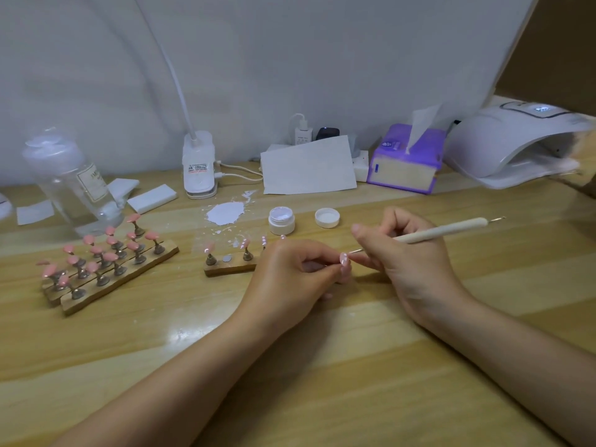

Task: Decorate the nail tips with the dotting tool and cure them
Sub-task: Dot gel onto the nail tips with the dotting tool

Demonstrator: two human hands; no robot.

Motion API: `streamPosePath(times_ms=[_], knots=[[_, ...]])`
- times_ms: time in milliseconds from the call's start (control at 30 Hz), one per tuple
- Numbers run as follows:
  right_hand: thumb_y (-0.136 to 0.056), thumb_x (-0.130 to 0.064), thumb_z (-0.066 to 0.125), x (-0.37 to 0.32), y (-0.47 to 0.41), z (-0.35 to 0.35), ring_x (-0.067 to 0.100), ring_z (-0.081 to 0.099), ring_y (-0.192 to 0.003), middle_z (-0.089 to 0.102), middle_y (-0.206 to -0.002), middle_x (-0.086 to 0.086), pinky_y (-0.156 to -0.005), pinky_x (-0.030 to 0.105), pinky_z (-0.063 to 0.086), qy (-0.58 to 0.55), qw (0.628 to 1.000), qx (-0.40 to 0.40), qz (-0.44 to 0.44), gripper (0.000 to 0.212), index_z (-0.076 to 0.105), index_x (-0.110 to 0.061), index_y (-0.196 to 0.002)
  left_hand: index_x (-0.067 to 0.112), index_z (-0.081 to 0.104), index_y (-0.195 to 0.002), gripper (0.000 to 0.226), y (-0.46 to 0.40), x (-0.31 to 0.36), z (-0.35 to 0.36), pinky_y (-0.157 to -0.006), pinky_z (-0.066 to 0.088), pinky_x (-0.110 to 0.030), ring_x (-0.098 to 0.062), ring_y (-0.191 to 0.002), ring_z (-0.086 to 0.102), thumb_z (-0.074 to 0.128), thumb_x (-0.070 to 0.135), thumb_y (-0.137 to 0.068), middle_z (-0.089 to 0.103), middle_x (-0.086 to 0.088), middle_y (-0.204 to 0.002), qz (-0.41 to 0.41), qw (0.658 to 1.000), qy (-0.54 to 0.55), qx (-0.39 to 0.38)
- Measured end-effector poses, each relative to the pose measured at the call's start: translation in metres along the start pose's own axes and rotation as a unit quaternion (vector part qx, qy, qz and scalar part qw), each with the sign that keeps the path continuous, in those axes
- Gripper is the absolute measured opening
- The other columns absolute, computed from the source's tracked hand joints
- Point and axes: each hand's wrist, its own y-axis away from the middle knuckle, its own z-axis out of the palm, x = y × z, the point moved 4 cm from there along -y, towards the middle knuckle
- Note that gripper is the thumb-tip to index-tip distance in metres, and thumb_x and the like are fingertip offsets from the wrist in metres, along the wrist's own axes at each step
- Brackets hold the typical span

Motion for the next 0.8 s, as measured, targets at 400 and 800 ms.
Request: streamPosePath(times_ms=[400,800], knots=[[-0.071,0.022,0.046,-0.0011,0.0022,0.006,0.001,0.047,-0.032,0.047,-0.034,-0.007,-0.04,0.011,0.04,0.021,0.997,-0.078,-0.017,0.041,0.032,-0.011,-0.052,0.019,0.071,-0.07,0.015,-0.0005,-0.002,0.0007,-0.051,0.049,-0.013,0.001,-0.063,0.065,0.068,0.009,-0.08,0.071,0.002,-0.065,-0.02,1.0,-0.001,0.015],[-0.071,0.022,0.048,-0.0002,0.0011,0.0064,0.002,0.047,-0.032,0.046,-0.034,-0.008,-0.037,0.009,0.032,0.032,0.996,-0.079,-0.025,0.043,0.032,-0.013,-0.051,0.021,0.07,-0.07,0.015,0.0003,0.0012,0.0006,-0.05,0.048,-0.011,0.007,-0.056,0.06,0.069,0.009,-0.079,0.067,0.011,-0.057,-0.01,1.0,-0.011,0.012]])
